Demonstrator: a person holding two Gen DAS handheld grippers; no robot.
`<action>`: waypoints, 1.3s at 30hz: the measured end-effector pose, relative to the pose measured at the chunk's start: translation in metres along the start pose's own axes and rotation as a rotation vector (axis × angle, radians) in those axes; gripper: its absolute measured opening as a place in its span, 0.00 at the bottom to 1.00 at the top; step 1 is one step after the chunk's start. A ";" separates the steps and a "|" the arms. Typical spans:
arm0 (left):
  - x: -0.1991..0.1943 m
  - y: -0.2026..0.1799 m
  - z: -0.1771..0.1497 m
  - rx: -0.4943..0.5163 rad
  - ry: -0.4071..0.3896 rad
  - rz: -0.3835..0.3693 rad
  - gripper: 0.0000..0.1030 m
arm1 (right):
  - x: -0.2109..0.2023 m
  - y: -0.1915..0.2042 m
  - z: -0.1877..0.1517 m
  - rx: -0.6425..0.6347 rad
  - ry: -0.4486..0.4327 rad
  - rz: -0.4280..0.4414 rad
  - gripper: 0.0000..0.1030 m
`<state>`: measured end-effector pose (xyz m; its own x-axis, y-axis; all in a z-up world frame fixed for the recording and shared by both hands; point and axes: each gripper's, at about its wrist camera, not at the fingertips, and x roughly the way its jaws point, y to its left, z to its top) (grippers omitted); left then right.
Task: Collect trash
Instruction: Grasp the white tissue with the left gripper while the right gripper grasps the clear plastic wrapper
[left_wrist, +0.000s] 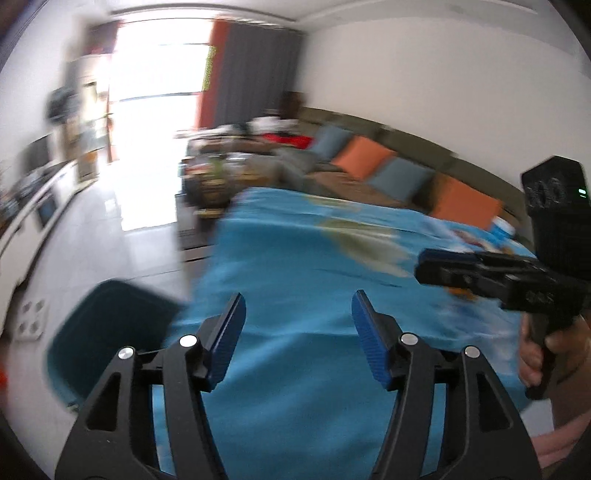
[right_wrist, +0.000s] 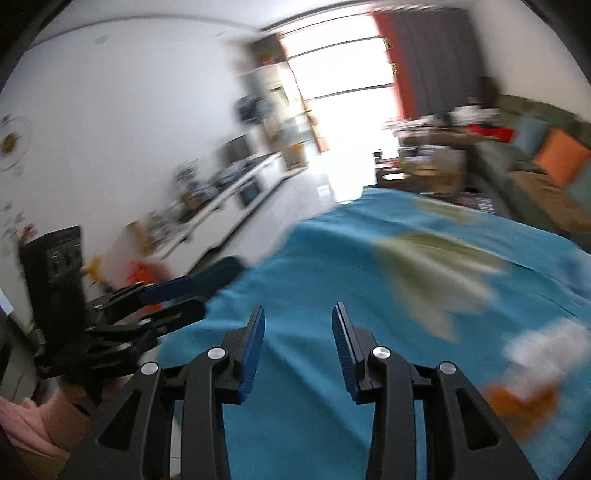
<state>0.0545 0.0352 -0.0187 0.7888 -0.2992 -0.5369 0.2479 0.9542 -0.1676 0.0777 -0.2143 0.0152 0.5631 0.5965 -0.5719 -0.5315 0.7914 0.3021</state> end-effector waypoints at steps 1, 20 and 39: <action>0.009 -0.015 0.002 0.025 0.013 -0.047 0.58 | -0.014 -0.015 -0.005 0.029 -0.015 -0.049 0.35; 0.164 -0.173 0.045 0.202 0.263 -0.298 0.52 | -0.107 -0.184 -0.074 0.360 -0.089 -0.451 0.44; 0.212 -0.177 0.039 0.142 0.399 -0.379 0.05 | -0.099 -0.191 -0.076 0.372 -0.055 -0.404 0.04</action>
<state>0.2003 -0.1973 -0.0703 0.3633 -0.5714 -0.7359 0.5673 0.7622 -0.3118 0.0754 -0.4346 -0.0439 0.7135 0.2337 -0.6605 -0.0124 0.9468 0.3216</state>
